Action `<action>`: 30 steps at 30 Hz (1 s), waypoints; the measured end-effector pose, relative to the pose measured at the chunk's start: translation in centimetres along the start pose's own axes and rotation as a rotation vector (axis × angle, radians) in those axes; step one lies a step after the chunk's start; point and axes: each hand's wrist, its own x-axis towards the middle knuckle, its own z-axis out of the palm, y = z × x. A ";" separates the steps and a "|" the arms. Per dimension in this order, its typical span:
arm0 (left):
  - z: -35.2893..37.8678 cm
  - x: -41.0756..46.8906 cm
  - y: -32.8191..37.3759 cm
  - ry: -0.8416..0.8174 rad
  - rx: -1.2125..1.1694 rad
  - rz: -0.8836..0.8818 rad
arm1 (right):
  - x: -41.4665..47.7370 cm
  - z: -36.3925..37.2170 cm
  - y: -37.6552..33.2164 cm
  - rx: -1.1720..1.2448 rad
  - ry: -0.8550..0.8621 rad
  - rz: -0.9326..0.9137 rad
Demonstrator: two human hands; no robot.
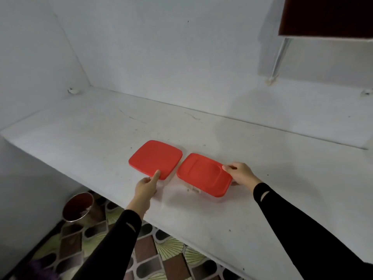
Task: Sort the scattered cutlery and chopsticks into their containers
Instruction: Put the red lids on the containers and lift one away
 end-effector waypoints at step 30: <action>24.5 -31.5 18.1 -1.363 0.059 0.834 | -26.4 -29.4 -4.7 0.686 1.002 -0.587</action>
